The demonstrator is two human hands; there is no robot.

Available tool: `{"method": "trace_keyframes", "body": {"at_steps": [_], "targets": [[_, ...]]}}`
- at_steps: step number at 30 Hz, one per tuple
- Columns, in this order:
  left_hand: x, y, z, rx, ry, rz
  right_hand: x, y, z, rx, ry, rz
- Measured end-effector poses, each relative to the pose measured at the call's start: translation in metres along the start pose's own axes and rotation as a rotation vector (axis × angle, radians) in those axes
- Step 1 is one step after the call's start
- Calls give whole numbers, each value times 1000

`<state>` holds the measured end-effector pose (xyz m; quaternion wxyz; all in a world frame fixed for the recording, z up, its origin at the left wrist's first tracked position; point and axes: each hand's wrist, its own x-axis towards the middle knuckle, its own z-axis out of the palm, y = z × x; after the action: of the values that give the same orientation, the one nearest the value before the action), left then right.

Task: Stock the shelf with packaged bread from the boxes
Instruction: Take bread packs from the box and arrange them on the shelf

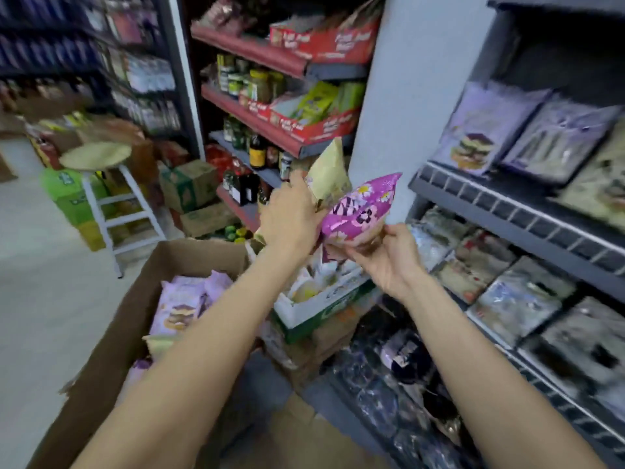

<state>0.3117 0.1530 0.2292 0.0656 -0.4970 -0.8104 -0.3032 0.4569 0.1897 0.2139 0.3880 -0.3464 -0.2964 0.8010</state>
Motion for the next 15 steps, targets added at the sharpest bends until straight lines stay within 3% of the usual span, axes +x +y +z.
{"method": "trace_keyframes", "body": {"at_steps": [3, 5, 8, 11, 13, 15], "targets": [[-3, 101, -2, -132, 2, 95, -42, -75, -61, -71, -116, -88], [-10, 168, -3, -217, -1, 141, -68, -120, -98, -332, -112, -183], [-21, 253, 2, -354, -5, 185, -108, -179, -142, -817, 112, -368], [-24, 321, 16, -550, -49, 163, -136, -230, -182, -1017, 374, -609], [-26, 358, 27, -624, -92, 155, -144, -257, -207, -1215, 530, -688], [-29, 391, 38, -657, -145, 138, -149, -278, -226, -1242, 633, -738]]}}
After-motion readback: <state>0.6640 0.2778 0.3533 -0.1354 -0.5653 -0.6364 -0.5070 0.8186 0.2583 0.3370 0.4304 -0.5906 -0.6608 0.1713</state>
